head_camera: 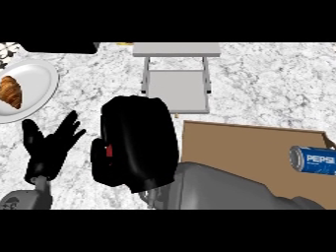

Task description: Pick the tomato from the tray and place it in the tiered shelf

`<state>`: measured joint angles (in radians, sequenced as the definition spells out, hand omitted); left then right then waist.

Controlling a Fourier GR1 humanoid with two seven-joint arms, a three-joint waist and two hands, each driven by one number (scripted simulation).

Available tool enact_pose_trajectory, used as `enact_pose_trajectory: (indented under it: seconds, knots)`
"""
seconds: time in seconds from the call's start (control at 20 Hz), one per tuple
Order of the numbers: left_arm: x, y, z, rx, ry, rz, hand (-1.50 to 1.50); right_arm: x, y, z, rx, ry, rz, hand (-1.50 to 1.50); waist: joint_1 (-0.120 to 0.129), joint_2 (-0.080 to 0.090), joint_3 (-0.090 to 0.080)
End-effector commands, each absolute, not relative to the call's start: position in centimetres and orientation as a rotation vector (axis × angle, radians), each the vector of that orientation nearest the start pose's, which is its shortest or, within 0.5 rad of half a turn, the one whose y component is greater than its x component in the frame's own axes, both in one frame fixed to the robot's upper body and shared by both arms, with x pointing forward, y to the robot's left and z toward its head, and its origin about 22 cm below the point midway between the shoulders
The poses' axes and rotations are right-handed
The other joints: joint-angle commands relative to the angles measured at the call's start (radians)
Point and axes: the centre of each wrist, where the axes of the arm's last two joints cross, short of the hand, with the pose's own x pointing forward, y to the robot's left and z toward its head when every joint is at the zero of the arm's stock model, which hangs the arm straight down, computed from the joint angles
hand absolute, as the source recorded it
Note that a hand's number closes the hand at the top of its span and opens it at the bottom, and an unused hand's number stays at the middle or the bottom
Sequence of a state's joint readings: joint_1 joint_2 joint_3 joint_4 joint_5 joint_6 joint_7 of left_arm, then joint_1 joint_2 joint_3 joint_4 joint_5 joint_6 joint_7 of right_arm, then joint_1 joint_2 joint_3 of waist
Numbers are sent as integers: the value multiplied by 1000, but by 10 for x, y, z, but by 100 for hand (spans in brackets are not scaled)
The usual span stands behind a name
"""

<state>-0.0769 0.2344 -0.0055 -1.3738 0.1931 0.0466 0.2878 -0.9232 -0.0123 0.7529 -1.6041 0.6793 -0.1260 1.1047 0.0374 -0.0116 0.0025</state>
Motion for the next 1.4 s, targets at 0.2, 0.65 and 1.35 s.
enact_pose_trajectory:
  seconds: [0.2, 0.65, 1.35]
  knots:
    - [249, 288, -29, 80, -1106, 52, 0, 238, 35, 292, -779, -1663, 671, 150, -28, 4, -5]
    - [251, 291, -24, 76, -1104, 42, 0, 284, 14, 371, -809, -1649, 530, 150, -34, 8, -4]
    - [262, 276, -23, 79, -1108, 36, 0, 363, -11, 391, -826, -1602, 607, 150, -25, 16, -3]
